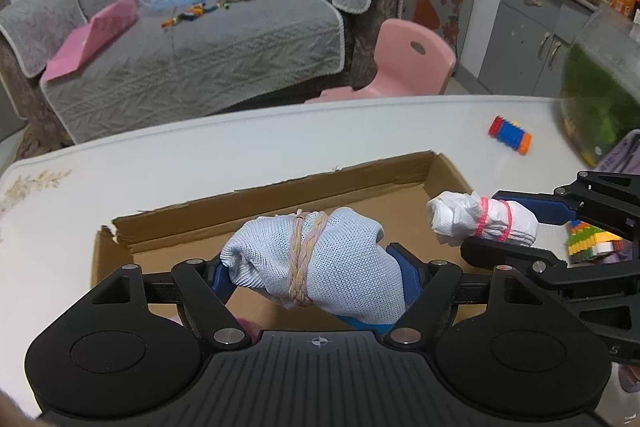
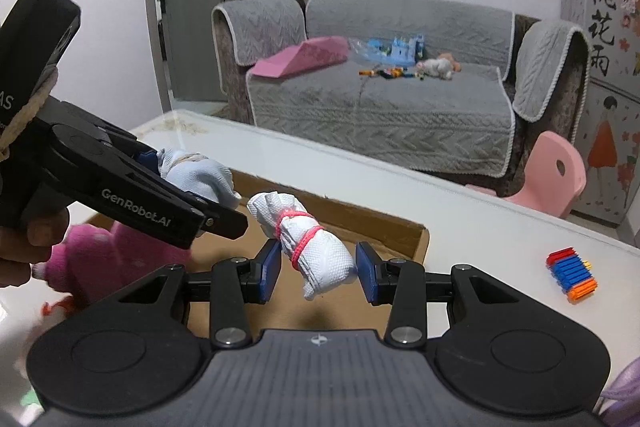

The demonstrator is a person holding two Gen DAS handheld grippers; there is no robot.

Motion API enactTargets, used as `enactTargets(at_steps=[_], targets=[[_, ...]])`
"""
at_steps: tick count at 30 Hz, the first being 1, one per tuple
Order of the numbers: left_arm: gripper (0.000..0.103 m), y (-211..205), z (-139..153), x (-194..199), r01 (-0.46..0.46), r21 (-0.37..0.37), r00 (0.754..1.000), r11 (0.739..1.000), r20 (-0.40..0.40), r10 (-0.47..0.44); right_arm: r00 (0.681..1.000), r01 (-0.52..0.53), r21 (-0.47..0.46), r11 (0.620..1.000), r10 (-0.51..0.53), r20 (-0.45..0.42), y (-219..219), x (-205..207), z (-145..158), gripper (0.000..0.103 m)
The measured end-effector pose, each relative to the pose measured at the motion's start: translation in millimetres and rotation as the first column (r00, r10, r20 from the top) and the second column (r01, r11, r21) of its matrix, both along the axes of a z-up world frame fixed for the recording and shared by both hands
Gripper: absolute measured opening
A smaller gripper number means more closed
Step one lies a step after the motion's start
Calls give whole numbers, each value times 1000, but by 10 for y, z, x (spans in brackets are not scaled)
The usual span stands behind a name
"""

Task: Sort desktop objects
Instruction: 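Carry the blue sock bundle and white sock into the tray and open both grippers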

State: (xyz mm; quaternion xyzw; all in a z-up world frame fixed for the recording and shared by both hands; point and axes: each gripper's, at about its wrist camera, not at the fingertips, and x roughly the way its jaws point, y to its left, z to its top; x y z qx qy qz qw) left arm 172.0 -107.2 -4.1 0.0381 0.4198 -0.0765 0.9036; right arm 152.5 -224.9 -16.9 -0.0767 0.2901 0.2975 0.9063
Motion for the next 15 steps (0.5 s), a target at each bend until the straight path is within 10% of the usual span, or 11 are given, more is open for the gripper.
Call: enactTargets(at_steps=[15], targets=[[80, 36, -411, 255, -21, 35, 997, 999, -80, 23, 996, -13, -75, 997, 7, -84, 136, 157, -275, 38]])
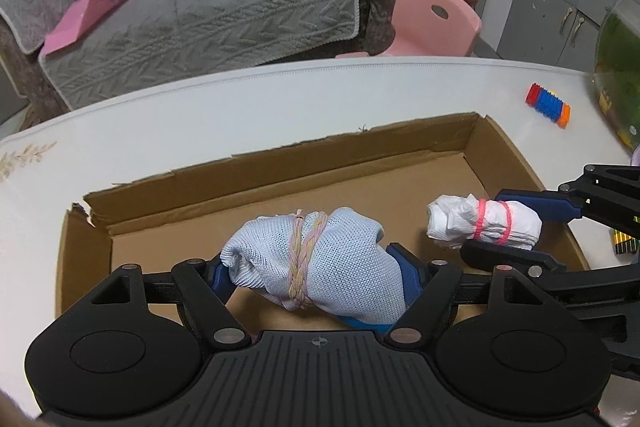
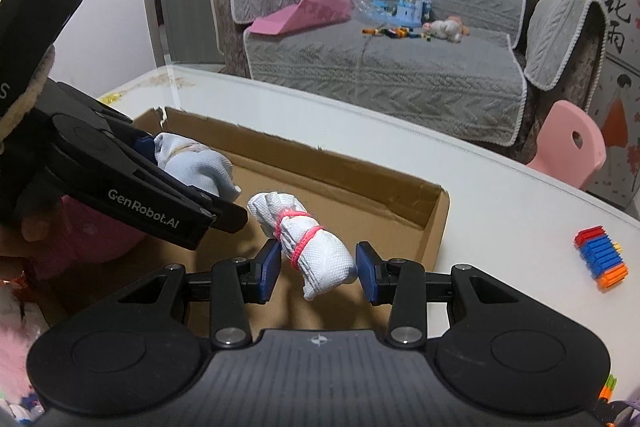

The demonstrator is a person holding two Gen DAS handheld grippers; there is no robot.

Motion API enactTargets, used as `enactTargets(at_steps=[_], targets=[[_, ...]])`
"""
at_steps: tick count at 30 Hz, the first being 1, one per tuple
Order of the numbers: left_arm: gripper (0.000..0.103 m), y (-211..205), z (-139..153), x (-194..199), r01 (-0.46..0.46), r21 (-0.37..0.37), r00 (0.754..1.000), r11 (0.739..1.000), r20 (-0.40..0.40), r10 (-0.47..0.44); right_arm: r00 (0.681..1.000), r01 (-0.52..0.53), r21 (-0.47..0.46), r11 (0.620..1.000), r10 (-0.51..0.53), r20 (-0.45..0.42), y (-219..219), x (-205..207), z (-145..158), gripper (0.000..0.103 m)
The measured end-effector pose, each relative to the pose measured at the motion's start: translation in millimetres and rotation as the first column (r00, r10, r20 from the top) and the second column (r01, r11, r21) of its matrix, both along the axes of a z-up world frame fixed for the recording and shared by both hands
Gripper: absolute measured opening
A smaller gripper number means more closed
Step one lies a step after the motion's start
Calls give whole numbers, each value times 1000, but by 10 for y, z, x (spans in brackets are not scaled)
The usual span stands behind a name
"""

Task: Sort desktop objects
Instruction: 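Carry the blue sock bundle and white sock into the tray and open both grippers, then grasp the clear plastic bag with left gripper while right gripper grasps a white sock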

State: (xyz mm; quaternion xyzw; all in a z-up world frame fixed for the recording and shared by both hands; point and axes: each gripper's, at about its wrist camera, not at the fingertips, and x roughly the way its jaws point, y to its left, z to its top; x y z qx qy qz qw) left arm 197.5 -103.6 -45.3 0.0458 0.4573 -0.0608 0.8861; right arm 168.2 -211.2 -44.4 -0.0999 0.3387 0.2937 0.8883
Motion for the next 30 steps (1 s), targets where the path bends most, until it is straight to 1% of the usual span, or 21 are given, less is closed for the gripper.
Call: enactTargets(at_steps=[8, 16, 18, 19, 20, 22, 24, 27, 30], targets=[[80, -32, -103, -11, 2, 3, 1000, 1000, -23, -2, 1000, -7, -31, 1000, 7, -15, 30, -19, -39, 38], [86, 21, -120, 45, -15, -19, 998, 1000, -65, 13, 1000, -13, -47, 999, 13, -10, 63, -22, -44, 40], [92, 33, -102, 35, -21, -19, 998, 1000, -66, 20, 1000, -14, -39, 999, 14, 6, 55, -34, -9, 51], [93, 40, -94, 36, -25, -22, 997, 999, -71, 24, 1000, -14, -36, 999, 14, 17, 50, -51, 21, 64], [95, 50, -79, 36, -29, -27, 997, 999, -76, 27, 999, -13, -37, 999, 14, 31, 44, -57, 45, 69], [96, 60, -7, 2, -33, -30, 998, 999, -63, 31, 999, -14, -41, 999, 16, 43, 48, -76, 110, 69], [100, 64, 104, -69, -29, -34, 999, 999, -41, 28, 998, -21, -39, 999, 24, 61, 37, -126, 212, 69], [103, 71, 351, -266, -6, -35, 1000, 999, 15, 6, 995, -26, -39, 999, 29, 99, -4, -231, 381, 69], [103, 137, 676, -581, 19, -49, 997, 999, 81, -15, 990, -22, -31, 999, 26, 137, -101, -390, 593, 72]])
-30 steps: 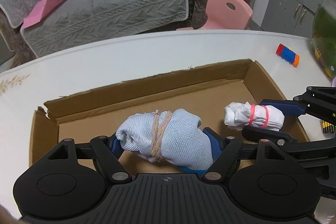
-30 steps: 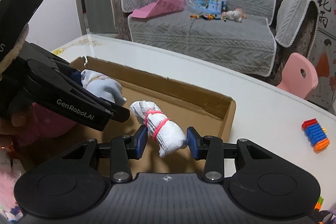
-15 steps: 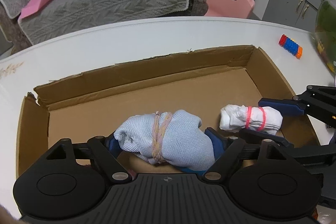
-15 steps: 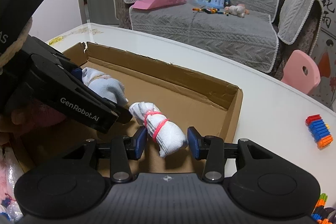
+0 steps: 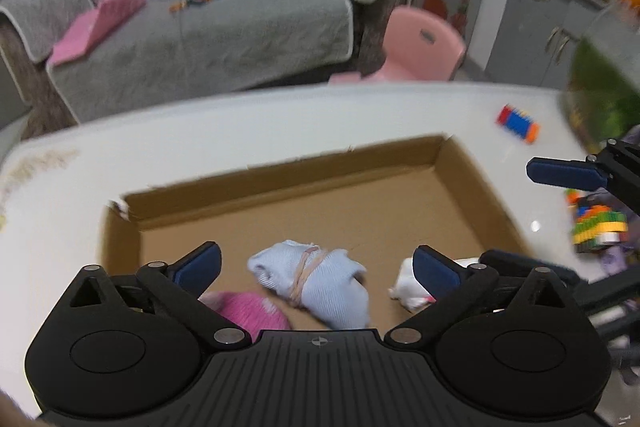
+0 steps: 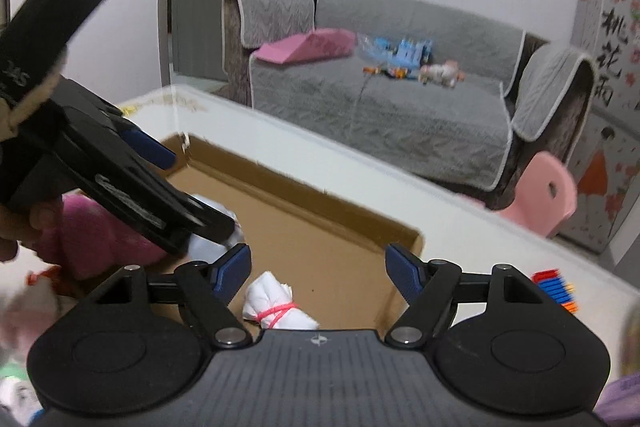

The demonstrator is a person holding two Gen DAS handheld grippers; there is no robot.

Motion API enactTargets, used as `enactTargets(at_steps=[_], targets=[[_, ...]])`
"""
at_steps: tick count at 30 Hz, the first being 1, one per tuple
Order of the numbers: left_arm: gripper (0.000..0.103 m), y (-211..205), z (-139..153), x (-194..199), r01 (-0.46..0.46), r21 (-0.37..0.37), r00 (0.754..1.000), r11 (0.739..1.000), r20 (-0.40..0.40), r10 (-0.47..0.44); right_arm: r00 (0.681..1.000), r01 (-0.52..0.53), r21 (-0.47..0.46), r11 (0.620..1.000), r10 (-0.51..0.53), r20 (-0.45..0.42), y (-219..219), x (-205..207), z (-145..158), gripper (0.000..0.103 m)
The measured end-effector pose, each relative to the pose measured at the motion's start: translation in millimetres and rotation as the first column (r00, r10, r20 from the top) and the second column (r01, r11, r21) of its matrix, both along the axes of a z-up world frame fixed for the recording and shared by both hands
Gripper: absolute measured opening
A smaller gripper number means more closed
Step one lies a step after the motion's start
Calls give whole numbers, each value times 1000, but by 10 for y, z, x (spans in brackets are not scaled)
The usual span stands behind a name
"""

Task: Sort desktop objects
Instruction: 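Grasp the clear plastic bag with left gripper while right gripper grasps a white sock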

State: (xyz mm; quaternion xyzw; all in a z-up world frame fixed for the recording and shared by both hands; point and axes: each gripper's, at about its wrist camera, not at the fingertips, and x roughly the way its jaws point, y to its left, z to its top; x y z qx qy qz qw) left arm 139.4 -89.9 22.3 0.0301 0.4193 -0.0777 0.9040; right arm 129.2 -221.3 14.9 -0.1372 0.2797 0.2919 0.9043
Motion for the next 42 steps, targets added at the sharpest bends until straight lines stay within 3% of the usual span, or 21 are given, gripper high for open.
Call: enactTargets(at_steps=[4, 8, 12, 16, 18, 20, 23, 25, 30, 33, 36, 42], targets=[[103, 171, 402, -576, 33, -40, 996, 999, 88, -29, 997, -17, 20, 1000, 16, 75, -175, -390, 289, 85], [103, 383, 524, -1259, 59, -49, 988, 997, 147, -51, 988, -68, -2, 998, 68, 140, -362, -964, 410, 101], [103, 597, 302, -1921, 56, 3, 987, 998, 149, -55, 978, -135, -14, 991, 135, 157, -594, -1542, 241, 102], [103, 771, -205, -2312, 29, 15, 999, 999, 44, -30, 982, -152, -10, 988, 152, 112, -754, -1884, -75, 102], [103, 793, -465, -2460, 22, -31, 999, 999, -43, -23, 988, -141, -13, 990, 142, 57, -761, -1970, -249, 102], [103, 773, -638, -2610, 39, -142, 993, 989, -109, -55, 990, -134, -36, 990, 135, 29, -731, -2040, -391, 102], [103, 624, -764, -2771, 93, -335, 978, 938, -145, -149, 990, -135, -32, 990, 136, 35, -743, -2066, -433, 102], [103, 472, -804, -2817, 106, -399, 972, 911, -150, -179, 990, -131, -14, 991, 131, 43, -736, -1946, -446, 102], [103, 45, -858, -2784, 154, -292, 973, 944, -120, -196, 989, -144, 9, 989, 144, 18, -796, -1796, -577, 102], [103, -112, -871, -2772, 174, -267, 971, 948, -111, -210, 987, -160, 6, 987, 160, 5, -807, -1793, -655, 102], [103, -262, -912, -2761, 185, -192, 975, 964, -89, -205, 982, -188, -7, 982, 187, -7, -780, -1735, -761, 102], [103, -489, -963, -2857, 135, -83, 989, 987, -55, -140, 942, -331, -129, 935, 334, 9, -645, -1535, -900, 102]])
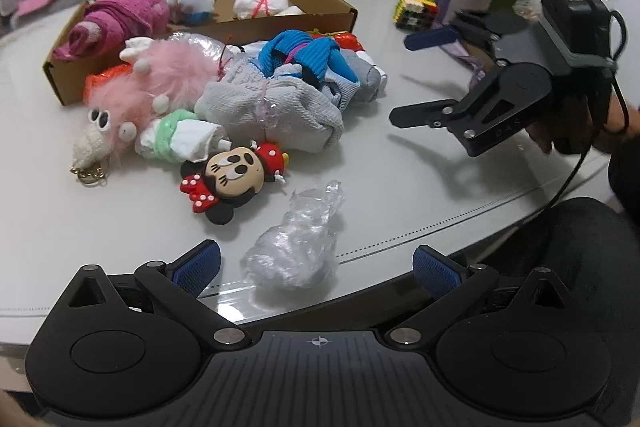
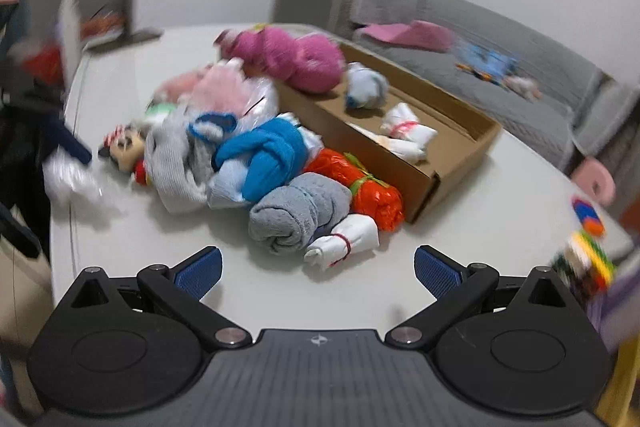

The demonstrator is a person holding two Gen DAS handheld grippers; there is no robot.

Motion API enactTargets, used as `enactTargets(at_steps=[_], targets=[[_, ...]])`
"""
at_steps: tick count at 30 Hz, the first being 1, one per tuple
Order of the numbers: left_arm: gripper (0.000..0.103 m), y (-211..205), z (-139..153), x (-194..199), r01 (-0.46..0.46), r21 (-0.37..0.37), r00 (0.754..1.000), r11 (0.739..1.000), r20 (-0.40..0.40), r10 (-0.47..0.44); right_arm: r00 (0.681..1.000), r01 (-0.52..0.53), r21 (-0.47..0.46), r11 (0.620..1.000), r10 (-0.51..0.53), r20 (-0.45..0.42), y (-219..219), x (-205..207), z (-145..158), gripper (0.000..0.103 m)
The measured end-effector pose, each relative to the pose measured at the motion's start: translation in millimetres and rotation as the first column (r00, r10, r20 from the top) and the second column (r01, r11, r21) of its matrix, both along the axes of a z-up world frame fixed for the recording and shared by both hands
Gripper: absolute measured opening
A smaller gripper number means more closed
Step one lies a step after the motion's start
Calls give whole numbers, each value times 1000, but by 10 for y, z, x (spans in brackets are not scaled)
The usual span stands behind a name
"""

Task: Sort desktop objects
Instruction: 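Grasp the clear plastic bag with left gripper while right gripper grasps a white sock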

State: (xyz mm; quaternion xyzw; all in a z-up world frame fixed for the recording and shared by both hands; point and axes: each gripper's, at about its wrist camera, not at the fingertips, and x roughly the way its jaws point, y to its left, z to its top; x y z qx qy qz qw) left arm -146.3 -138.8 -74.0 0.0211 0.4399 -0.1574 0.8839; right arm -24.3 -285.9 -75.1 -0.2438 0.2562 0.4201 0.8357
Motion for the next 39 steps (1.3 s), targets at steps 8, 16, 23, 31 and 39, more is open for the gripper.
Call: enactTargets(at_steps=[8, 16, 23, 31, 39], targets=[[102, -240, -69, -62, -5, 84, 997, 996, 73, -1, 987, -145, 34, 989, 147, -66, 29, 296, -118, 102], [101, -242, -62, -7, 34, 79, 997, 996, 71, -39, 973, -181, 57, 982, 187, -135, 47, 440, -137, 102], [86, -203, -33, 51, 60, 73, 994, 996, 89, -66, 961, -187, 81, 979, 199, -190, 19, 514, -132, 87], [41, -102, 31, 57, 71, 6, 992, 997, 104, -72, 969, -153, 92, 984, 167, -180, -103, 334, -94, 64], [36, -105, 35, 11, 98, 16, 989, 995, 109, -100, 980, -95, 101, 990, 111, -166, -240, 224, -84, 47]])
